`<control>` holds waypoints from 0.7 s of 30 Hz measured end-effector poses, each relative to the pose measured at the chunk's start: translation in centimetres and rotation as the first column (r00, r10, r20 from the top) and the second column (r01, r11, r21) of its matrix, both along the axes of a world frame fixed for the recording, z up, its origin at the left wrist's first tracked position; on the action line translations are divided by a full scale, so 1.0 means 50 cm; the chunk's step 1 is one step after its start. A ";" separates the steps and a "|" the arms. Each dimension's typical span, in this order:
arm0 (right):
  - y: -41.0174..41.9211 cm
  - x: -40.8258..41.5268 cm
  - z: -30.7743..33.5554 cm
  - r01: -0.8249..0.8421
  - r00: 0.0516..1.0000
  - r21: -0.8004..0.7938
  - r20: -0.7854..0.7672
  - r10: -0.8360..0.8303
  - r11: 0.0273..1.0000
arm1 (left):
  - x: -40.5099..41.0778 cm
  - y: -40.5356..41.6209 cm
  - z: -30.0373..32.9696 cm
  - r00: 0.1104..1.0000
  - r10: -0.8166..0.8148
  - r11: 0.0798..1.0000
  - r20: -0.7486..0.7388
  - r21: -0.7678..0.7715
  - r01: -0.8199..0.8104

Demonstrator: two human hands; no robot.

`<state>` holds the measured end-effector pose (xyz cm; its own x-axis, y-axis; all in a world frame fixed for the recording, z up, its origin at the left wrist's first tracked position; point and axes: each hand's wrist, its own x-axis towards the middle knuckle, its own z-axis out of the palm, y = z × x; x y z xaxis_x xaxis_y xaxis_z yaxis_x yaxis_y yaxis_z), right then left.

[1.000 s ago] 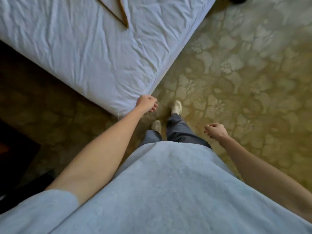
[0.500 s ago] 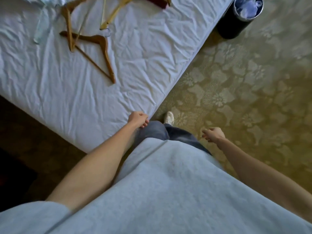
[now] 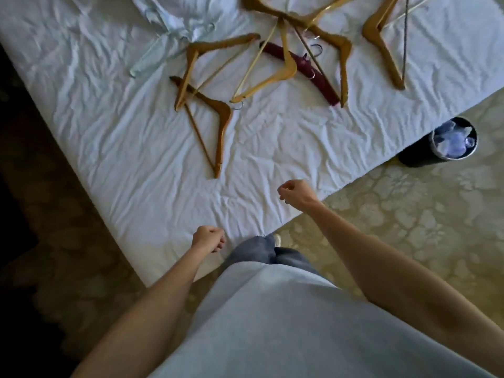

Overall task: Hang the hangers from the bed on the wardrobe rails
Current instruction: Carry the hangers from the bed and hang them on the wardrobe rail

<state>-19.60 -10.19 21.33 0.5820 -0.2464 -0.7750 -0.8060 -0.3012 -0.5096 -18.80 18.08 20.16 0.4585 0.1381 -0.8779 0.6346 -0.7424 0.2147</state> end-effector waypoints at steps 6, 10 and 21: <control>-0.030 0.193 -0.018 -0.044 0.999 0.017 -0.030 0.045 0.999 | 0.139 -0.066 -0.028 0.997 0.075 0.997 0.030 -0.014 -0.075; -0.071 0.355 -0.056 0.030 1.000 0.051 -0.002 -0.030 0.998 | 0.277 -0.134 -0.071 0.977 0.151 0.988 0.150 0.004 -0.153; -0.144 0.722 -0.346 0.558 0.825 0.271 -0.080 -0.559 0.785 | 0.546 -0.259 -0.364 0.899 0.096 0.963 0.428 0.189 -0.192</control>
